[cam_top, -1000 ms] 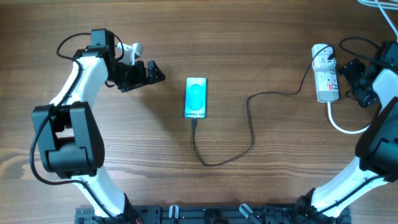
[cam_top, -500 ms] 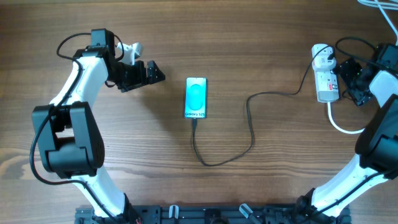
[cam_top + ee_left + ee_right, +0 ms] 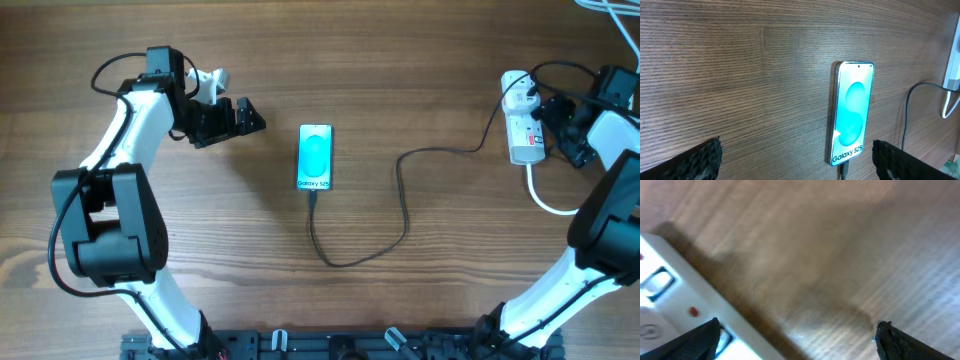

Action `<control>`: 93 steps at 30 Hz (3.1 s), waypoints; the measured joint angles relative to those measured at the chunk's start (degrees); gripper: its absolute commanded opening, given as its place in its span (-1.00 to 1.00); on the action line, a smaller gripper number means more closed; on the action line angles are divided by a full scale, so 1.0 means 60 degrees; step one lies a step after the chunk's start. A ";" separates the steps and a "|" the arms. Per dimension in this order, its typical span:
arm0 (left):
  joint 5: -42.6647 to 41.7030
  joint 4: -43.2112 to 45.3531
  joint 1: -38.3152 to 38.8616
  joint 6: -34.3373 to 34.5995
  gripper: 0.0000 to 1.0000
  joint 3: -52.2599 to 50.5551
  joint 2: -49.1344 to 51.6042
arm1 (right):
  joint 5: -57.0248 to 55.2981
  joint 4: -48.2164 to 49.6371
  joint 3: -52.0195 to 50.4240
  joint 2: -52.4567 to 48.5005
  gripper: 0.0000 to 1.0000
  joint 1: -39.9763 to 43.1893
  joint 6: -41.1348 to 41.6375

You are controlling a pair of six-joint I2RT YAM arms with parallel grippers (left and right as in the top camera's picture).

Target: Plug charger to phone and switch on socket

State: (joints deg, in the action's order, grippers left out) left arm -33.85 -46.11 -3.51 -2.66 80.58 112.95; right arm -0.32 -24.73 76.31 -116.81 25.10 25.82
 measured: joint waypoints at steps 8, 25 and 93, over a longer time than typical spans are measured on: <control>0.0000 -0.0004 0.0004 0.0000 1.00 -0.0004 0.0000 | -0.0244 -0.0007 0.0040 0.0000 1.00 -0.0142 -0.0106; 0.0000 0.0000 0.0004 0.0000 1.00 -0.0004 0.0000 | -0.0240 -0.0506 0.0189 0.0004 0.99 -0.0146 -0.0106; 0.0000 0.0000 0.0004 0.0000 1.00 0.0000 -0.0004 | -0.1931 0.0780 0.0018 0.0415 0.99 -0.0685 -0.4357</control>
State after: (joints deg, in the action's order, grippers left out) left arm -33.85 -46.11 -3.49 -2.66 80.58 112.92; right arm -11.90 -20.05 76.42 -114.32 20.99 -0.32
